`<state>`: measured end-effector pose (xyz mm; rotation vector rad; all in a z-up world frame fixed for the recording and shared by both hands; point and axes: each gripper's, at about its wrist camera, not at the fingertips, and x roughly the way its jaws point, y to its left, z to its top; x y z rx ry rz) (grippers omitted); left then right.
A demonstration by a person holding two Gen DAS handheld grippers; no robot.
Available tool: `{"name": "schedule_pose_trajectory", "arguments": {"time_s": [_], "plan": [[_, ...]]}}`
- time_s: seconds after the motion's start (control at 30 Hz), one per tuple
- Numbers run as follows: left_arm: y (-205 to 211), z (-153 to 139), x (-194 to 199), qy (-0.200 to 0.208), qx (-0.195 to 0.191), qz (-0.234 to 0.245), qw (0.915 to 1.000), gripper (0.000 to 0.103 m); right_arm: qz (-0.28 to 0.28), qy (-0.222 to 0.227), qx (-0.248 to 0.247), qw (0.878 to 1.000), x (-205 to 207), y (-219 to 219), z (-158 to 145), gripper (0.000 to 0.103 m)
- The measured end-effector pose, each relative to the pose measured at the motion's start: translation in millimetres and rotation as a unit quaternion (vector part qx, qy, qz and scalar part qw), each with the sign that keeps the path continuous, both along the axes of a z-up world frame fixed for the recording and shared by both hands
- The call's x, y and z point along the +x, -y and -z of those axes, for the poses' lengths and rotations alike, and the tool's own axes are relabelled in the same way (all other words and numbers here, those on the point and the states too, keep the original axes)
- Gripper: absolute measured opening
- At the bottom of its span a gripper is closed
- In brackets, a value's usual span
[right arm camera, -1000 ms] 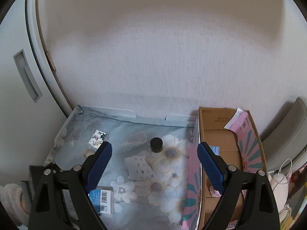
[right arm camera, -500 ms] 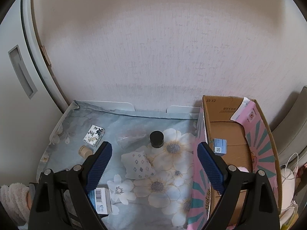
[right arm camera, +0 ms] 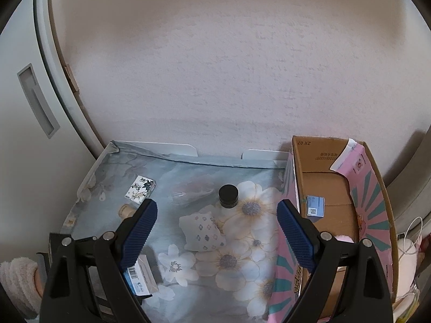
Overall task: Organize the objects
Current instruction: 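Lower the left tool and grasp the white-and-blue barcode box, then lift the barcode box with the left tool while the right tool grasps the white patterned cloth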
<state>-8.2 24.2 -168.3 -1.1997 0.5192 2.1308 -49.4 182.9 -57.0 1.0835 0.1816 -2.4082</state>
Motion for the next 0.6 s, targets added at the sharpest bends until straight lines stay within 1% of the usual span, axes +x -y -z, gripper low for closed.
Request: {"name": "schedule_pose_trajectory", "arguments": {"time_s": [0.17, 0.27, 0.37, 0.43, 0.6], "plan": [[12.9, -31.2, -3.3, -0.005, 0.023, -0.048, 0.9986, 0.067, -0.009, 0.006, 0.001, 1.000, -0.8, 3.0, -7.1, 0.089], [25.2, -54.9, -4.8, -0.016, 0.044, -0.082, 0.9955, 0.067, -0.017, 0.007, 0.003, 1.000, -1.0, 5.2, -13.0, 0.089], [38.6, -80.8, -7.6, -0.041, 0.061, -0.119, 0.9903, 0.067, -0.024, 0.010, 0.007, 1.000, -2.0, 7.9, -14.2, 0.089], [45.8, -92.9, -8.8, -0.054, 0.067, -0.138, 0.9867, 0.067, -0.029, 0.013, 0.012, 0.999, -3.0, 10.3, -12.6, 0.089], [58.9, -123.7, -12.1, -0.084, 0.082, -0.185, 0.9758, 0.067, -0.045, 0.024, 0.024, 0.998, -7.8, 18.7, 0.3, 0.089]]}}
